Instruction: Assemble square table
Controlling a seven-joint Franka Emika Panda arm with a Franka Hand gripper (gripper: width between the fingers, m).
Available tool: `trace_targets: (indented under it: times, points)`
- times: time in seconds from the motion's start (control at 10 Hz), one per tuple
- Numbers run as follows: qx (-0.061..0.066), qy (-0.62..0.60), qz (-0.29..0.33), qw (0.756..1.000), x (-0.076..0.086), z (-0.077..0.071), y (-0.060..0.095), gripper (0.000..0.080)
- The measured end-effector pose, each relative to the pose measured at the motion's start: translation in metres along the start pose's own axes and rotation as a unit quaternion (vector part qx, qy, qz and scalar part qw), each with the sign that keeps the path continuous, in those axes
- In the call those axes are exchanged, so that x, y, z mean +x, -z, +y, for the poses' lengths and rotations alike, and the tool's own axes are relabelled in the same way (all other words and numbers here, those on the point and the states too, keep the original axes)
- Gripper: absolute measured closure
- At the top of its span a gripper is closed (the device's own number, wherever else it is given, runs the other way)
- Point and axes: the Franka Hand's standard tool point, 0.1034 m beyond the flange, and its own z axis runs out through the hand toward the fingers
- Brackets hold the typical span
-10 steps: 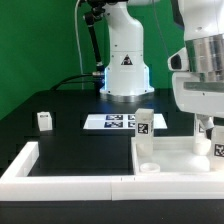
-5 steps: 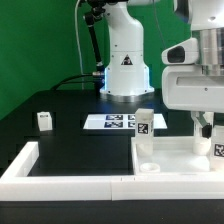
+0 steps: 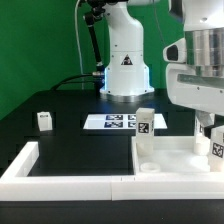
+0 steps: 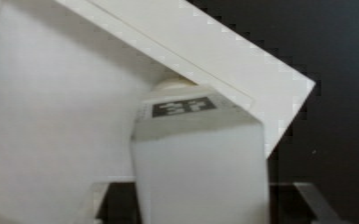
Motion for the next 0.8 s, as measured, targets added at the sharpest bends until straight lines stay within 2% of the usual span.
trace_targets:
  times: [0.2, 0.4, 0.5, 0.7, 0.8]
  points:
    - [0.0, -0.149, -0.007, 0.989, 0.0006, 0.0037, -0.0011, 0.0501]
    - [0.019, -0.293, -0.005, 0.956, -0.0018, 0.0063, -0.002, 0.0501]
    - [0.024, -0.343, 0.0, 0.939, -0.0022, 0.0076, -0.002, 0.0501]
    - [0.032, -0.379, 0.002, 0.925, -0.0024, 0.009, -0.0016, 0.05]
    - [0.03, -0.379, 0.006, 0.925, -0.001, 0.0105, -0.0015, 0.05]
